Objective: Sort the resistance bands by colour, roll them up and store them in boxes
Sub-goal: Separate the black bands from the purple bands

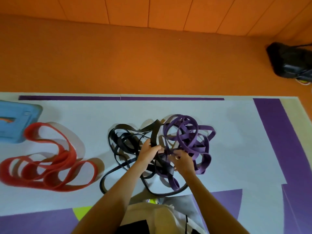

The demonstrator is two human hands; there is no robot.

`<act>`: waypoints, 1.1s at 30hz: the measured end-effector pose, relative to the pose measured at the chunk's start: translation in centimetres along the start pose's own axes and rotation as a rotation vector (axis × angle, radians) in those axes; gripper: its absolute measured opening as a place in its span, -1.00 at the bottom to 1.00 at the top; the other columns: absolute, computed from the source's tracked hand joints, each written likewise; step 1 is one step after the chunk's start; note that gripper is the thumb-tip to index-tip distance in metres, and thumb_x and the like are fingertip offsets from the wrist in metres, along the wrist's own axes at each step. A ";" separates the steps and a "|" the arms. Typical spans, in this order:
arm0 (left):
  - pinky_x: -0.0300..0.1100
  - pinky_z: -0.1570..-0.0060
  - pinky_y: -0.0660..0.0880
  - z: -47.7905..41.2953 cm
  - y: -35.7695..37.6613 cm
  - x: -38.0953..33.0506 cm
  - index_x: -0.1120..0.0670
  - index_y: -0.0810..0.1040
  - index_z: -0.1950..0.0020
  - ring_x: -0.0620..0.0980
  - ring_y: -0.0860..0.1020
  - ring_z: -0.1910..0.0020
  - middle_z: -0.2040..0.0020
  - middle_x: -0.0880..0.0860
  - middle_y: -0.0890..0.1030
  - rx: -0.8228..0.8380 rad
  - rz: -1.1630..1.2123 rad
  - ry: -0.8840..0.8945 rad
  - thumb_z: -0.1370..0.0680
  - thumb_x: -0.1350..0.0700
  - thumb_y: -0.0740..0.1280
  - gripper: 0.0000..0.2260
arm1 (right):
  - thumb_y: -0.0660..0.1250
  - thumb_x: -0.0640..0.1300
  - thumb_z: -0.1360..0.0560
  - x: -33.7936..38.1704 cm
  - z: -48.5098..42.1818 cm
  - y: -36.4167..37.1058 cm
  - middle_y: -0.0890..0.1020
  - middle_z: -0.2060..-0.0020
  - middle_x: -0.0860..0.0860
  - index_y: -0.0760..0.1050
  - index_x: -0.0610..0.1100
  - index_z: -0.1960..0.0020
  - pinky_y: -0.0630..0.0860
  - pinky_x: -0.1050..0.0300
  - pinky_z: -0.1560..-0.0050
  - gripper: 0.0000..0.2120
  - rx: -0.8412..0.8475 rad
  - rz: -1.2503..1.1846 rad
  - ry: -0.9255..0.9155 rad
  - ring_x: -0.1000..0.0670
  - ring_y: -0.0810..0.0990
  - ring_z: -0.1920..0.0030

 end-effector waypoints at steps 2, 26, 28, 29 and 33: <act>-0.09 -0.08 0.65 0.7 -1.0 -0.1 0.14 0.51 -0.17 0.02 0.77 0.00 0.01 0.13 0.78 0.016 0.015 0.009 -0.64 0.27 0.36 -0.87 | 0.44 0.09 -0.56 0.2 0.0 1.7 0.72 0.15 -0.01 0.64 -0.03 0.02 0.70 -0.06 0.04 -0.81 0.158 0.132 0.037 -0.06 0.72 0.16; 0.12 -0.37 0.52 3.9 -4.2 2.6 -0.18 0.11 -0.70 0.25 0.49 -0.46 -0.72 0.05 -0.20 0.046 -1.313 0.137 -0.47 -0.13 0.56 -0.08 | 0.17 -0.22 -0.70 10.6 -2.6 -9.5 0.61 -0.04 0.04 0.31 -0.06 -0.58 0.38 0.21 0.43 -0.55 -0.437 0.071 -0.312 0.00 0.59 0.25; 0.06 -0.26 0.60 3.7 -4.2 2.8 -0.18 0.12 -0.69 0.23 0.58 -0.35 -0.72 0.07 -0.22 0.001 -1.391 0.170 -0.48 0.01 0.59 -0.09 | 0.14 -0.22 -0.71 9.7 -3.0 -12.3 0.53 -0.20 -0.05 0.31 0.01 -0.60 0.35 0.19 0.40 -0.52 -0.489 0.168 -0.294 -0.03 0.57 0.23; 0.01 -0.18 0.64 3.7 -4.1 2.5 -0.17 0.16 -0.67 0.19 0.63 -0.28 -0.72 0.09 -0.18 -0.040 -1.407 0.203 -0.51 0.08 0.55 -0.16 | 0.13 -0.23 -0.71 9.0 -3.2 -13.5 0.51 -0.23 -0.09 0.31 0.04 -0.61 0.33 0.19 0.40 -0.51 -0.505 0.212 -0.268 -0.01 0.54 0.27; -0.03 -0.05 0.65 4.2 -6.1 -0.1 -0.10 0.38 -0.51 0.16 0.68 -0.10 -0.56 0.12 0.30 -0.271 -1.383 0.310 -0.63 0.20 0.37 -0.52 | 0.12 -0.29 -0.68 6.1 -3.1 -13.8 0.46 -0.29 -0.11 0.38 0.12 -0.57 0.53 0.06 0.14 -0.46 -0.422 0.348 -0.222 -0.18 0.62 0.04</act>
Point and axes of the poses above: each hand's wrist, its own z-axis away from the middle knuckle, its own y-axis out of the palm, x = y × z, the point moved 10 cm from there along -z, towards the middle knuckle
